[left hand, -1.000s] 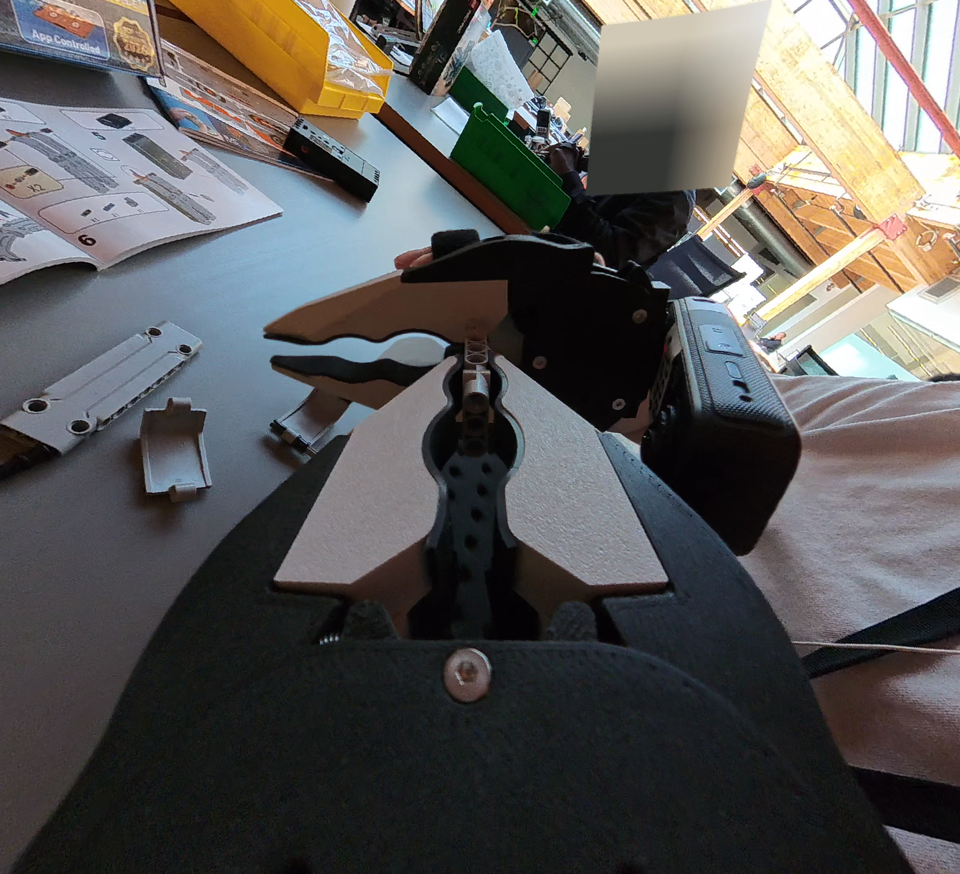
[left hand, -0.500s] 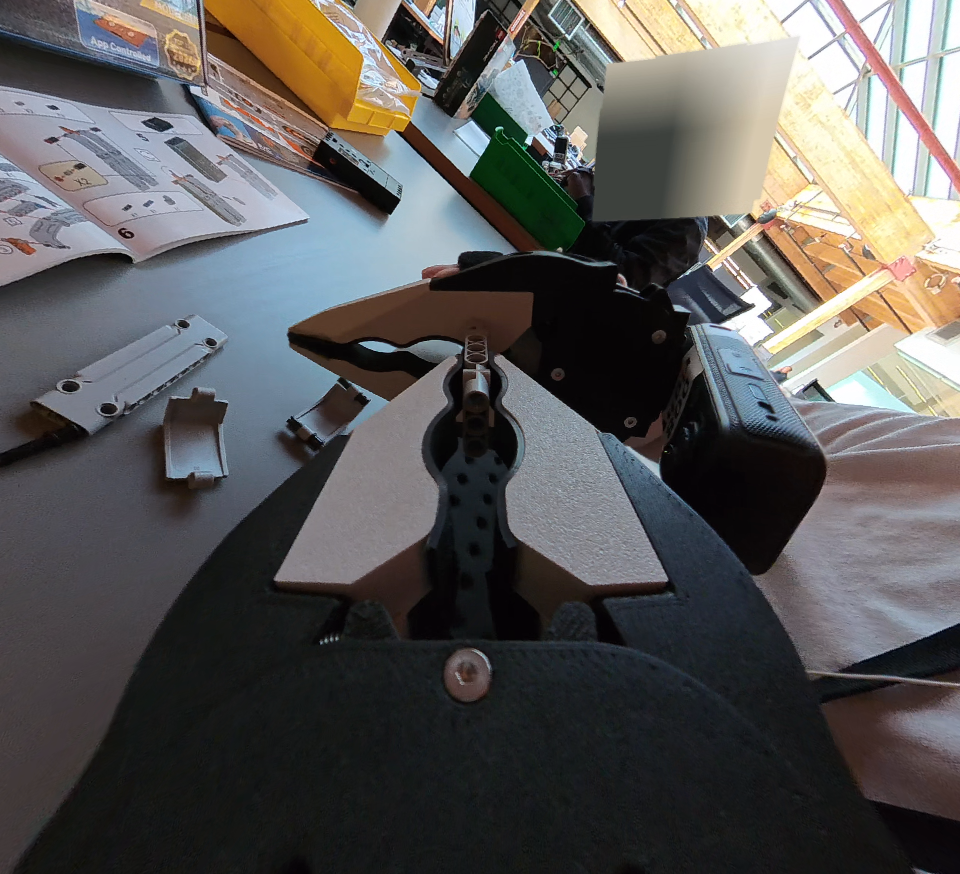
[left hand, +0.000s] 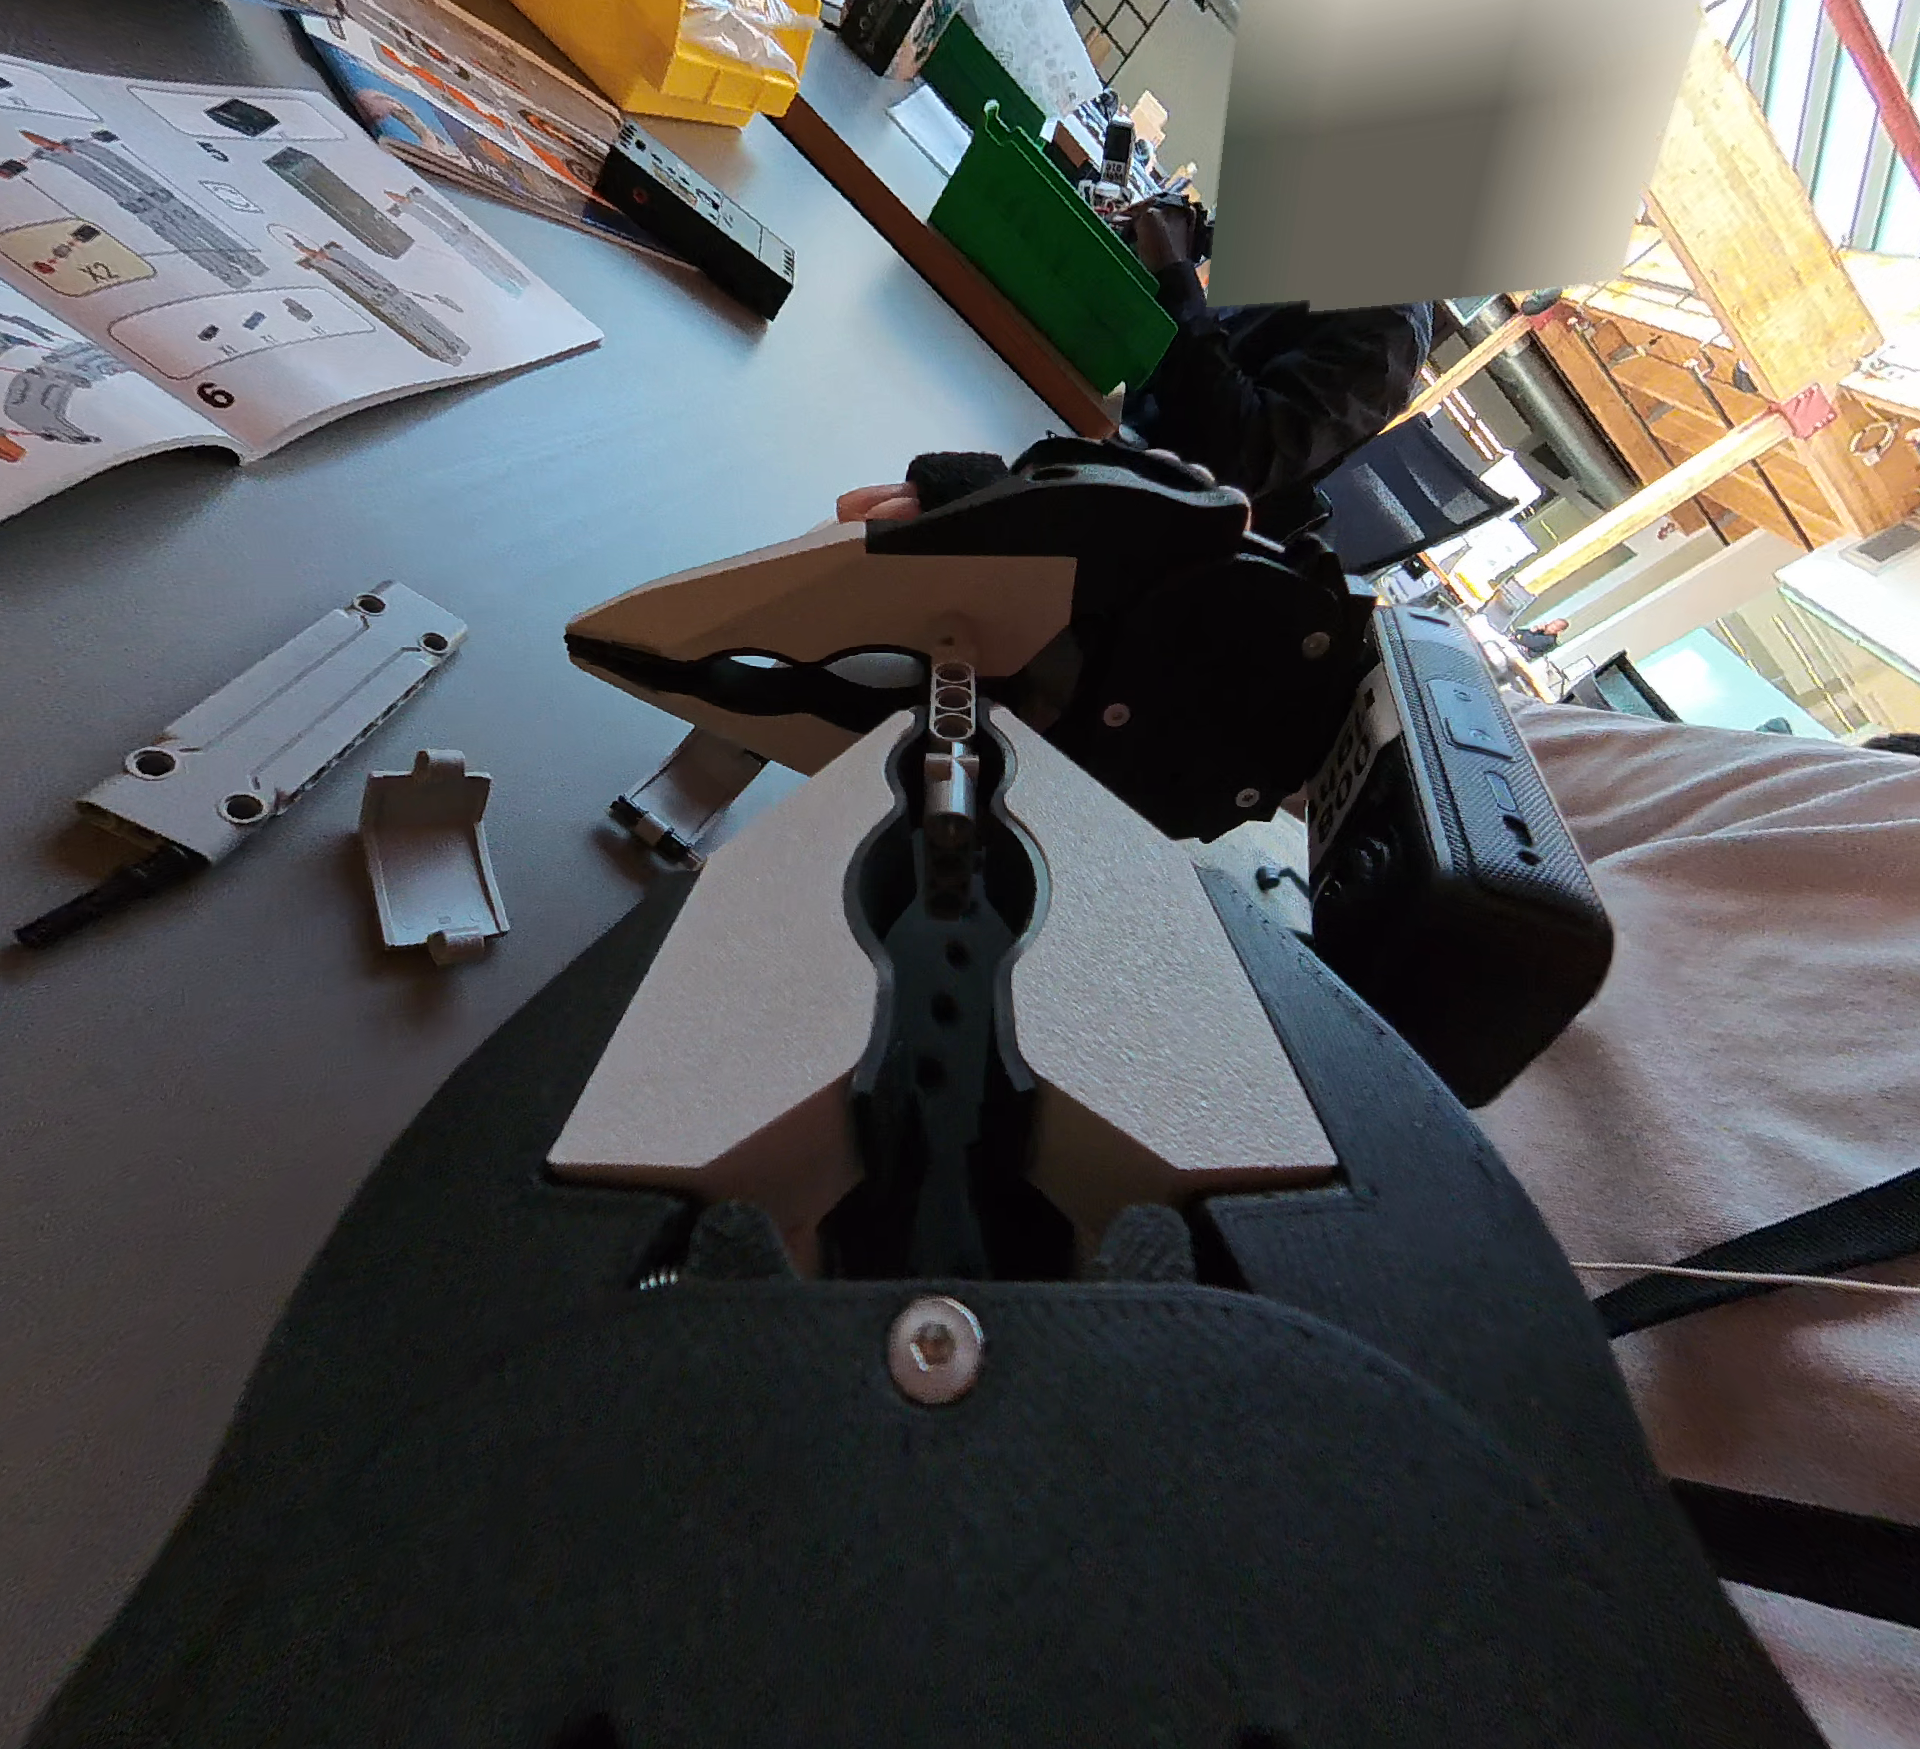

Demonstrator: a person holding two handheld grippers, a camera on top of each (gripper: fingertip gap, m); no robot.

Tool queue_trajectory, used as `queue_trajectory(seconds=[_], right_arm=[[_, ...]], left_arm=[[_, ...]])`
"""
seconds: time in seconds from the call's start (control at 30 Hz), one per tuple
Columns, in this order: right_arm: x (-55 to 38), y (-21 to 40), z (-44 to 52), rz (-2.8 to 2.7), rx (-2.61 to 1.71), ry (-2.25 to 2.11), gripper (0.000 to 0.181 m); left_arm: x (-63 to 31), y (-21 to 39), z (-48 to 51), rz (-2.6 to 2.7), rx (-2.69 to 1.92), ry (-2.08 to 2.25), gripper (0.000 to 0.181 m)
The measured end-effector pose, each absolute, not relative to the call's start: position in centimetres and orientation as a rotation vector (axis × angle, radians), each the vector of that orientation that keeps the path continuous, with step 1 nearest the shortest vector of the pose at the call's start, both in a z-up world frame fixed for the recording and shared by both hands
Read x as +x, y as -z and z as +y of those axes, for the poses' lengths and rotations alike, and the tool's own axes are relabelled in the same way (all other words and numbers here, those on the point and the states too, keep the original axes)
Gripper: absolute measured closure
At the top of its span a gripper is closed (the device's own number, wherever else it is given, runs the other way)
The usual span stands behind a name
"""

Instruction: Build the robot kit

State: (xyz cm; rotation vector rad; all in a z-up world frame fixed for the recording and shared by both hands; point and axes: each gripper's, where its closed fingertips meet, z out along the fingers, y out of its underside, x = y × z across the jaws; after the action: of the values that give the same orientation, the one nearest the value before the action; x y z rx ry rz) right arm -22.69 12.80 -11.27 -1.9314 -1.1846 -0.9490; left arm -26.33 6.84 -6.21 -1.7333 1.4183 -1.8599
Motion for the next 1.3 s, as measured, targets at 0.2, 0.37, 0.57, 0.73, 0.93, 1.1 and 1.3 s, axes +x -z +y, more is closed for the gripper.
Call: queue_trajectory(seconds=[0.2,0.37,0.57,0.73,0.93,1.1,1.3], right_arm=[[-12.8,10.5,10.1,-1.017,-2.039,1.06,0.181],[-15.2,10.3,11.1,-1.062,-1.969,1.0,0.181],[-16.7,12.0,10.8,-1.038,-1.976,0.811,0.181],[-20.7,11.0,11.8,-1.156,-1.91,0.861,0.154],[-22.3,11.0,13.3,-1.218,-1.937,0.985,0.143],[-22.0,10.7,13.4,-1.146,-1.966,0.981,0.156],[-22.1,10.5,13.2,-1.124,-1.976,0.954,0.163]], left_arm=[[-32.1,3.3,16.0,1.047,-1.739,1.835,0.177],[-29.0,5.9,10.1,1.341,-1.739,1.841,0.177],[-28.4,5.6,9.9,1.243,-1.727,2.045,0.177],[-27.7,4.9,9.1,1.235,-1.709,2.079,0.177],[-26.3,4.1,6.5,1.339,-1.684,2.001,0.176],[-25.9,4.2,6.4,1.338,-1.709,1.954,0.176],[-25.8,3.8,6.2,1.348,-1.692,1.908,0.176]])
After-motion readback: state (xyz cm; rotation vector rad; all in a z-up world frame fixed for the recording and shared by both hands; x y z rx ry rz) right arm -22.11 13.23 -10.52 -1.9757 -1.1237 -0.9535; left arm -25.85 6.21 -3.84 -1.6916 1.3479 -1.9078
